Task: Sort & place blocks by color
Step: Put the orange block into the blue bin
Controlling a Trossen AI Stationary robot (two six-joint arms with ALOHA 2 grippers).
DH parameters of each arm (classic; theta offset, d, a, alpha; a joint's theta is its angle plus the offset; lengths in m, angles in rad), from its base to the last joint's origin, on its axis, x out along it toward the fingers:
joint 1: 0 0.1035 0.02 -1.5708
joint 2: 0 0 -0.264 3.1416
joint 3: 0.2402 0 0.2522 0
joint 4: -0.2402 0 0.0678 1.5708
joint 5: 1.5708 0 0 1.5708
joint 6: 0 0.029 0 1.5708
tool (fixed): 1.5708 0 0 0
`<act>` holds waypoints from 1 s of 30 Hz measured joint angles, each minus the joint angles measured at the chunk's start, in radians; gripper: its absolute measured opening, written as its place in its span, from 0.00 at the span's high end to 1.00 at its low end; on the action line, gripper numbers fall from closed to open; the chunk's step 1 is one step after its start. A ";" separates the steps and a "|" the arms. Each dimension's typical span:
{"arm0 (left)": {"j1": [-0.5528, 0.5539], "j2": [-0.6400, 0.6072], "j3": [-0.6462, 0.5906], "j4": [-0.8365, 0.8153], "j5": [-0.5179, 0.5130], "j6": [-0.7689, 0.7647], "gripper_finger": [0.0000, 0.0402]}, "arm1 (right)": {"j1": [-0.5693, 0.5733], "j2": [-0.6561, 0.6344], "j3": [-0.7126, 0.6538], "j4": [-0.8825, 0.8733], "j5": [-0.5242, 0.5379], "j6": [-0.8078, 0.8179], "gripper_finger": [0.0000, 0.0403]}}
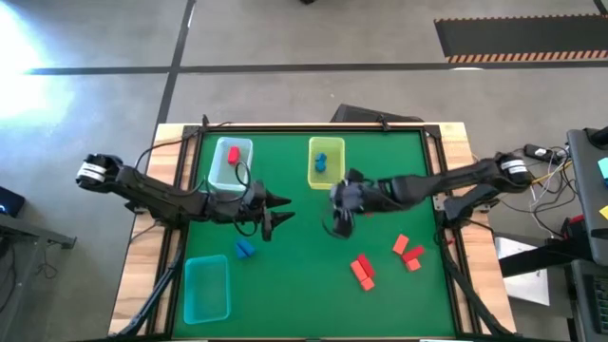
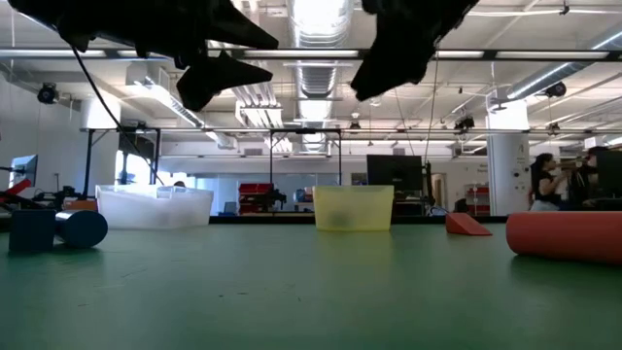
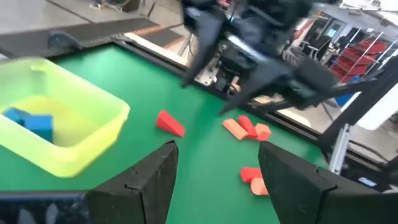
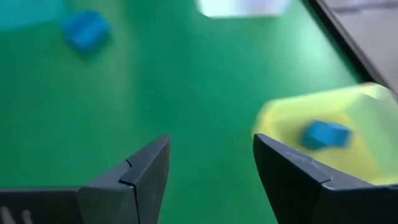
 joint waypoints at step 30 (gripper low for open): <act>-0.022 0.040 0.000 0.080 -0.002 0.112 0.48 | 0.343 0.210 0.296 -0.535 -0.275 1.063 0.46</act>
